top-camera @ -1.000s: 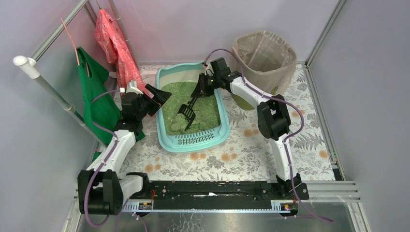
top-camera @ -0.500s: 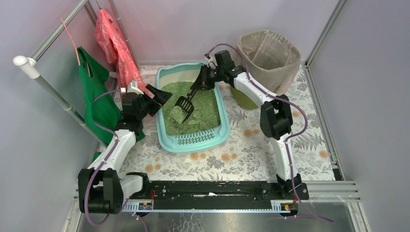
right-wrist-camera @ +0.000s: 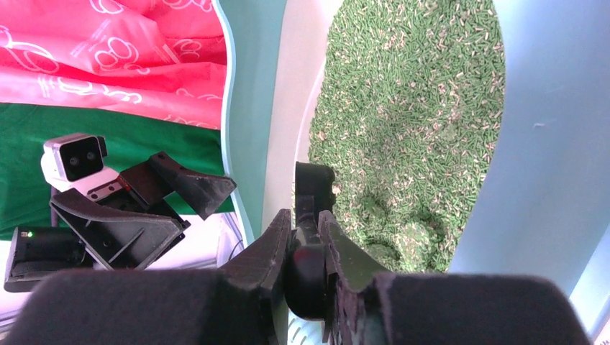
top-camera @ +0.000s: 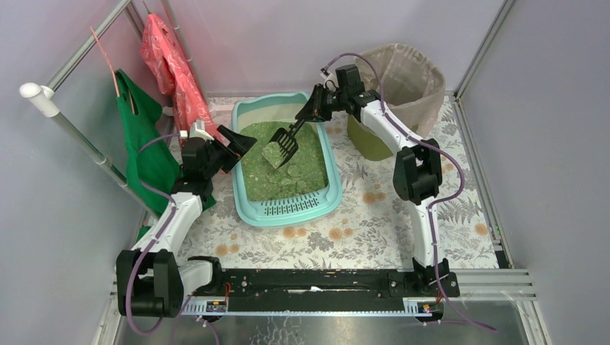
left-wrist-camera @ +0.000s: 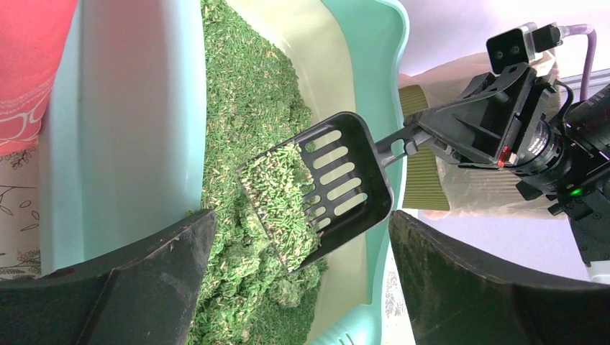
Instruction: Clean the litter box
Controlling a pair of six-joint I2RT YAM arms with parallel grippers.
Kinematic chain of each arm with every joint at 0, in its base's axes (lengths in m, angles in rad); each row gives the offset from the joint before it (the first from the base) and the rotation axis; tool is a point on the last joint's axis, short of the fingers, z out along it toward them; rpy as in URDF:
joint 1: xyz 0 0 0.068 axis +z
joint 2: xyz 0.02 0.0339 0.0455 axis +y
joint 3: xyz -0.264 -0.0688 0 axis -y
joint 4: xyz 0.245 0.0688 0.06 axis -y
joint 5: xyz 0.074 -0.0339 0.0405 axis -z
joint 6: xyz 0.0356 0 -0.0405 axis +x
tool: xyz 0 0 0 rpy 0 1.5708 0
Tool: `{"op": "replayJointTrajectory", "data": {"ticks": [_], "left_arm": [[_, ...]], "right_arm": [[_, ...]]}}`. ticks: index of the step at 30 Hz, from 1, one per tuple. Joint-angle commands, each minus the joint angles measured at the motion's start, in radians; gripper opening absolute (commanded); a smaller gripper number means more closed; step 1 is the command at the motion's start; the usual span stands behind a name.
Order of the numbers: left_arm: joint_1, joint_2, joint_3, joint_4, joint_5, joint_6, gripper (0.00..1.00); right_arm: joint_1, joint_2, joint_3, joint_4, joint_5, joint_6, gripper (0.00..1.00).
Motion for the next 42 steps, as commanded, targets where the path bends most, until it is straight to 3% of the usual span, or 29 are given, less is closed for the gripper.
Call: {"op": "replayJointTrajectory", "data": {"ticks": [1, 15, 20, 26, 31, 42], "left_arm": [[0.011, 0.026, -0.022, 0.018, 0.005, 0.002, 0.99], [0.011, 0.027, -0.013, 0.005, 0.021, 0.008, 0.99], [0.011, 0.042, -0.025, 0.034, 0.03, -0.008, 0.99], [0.011, 0.033, -0.011, -0.002, 0.027, 0.013, 0.99], [0.011, 0.046, -0.017, 0.035, 0.055, -0.009, 0.99], [0.01, 0.051, -0.024, 0.044, 0.055, -0.011, 0.99]], "right_arm": [[0.023, -0.061, 0.075, -0.027, -0.025, -0.035, 0.0], [-0.014, -0.11, 0.061, 0.038, -0.031, -0.007, 0.0], [0.04, -0.049, 0.2, -0.064, -0.058, -0.044, 0.0], [-0.014, -0.129, 0.062, 0.067, -0.045, 0.008, 0.0], [-0.014, -0.129, 0.077, -0.001, -0.038, -0.034, 0.0], [-0.068, -0.182, 0.018, 0.125, -0.145, 0.099, 0.0]]}}
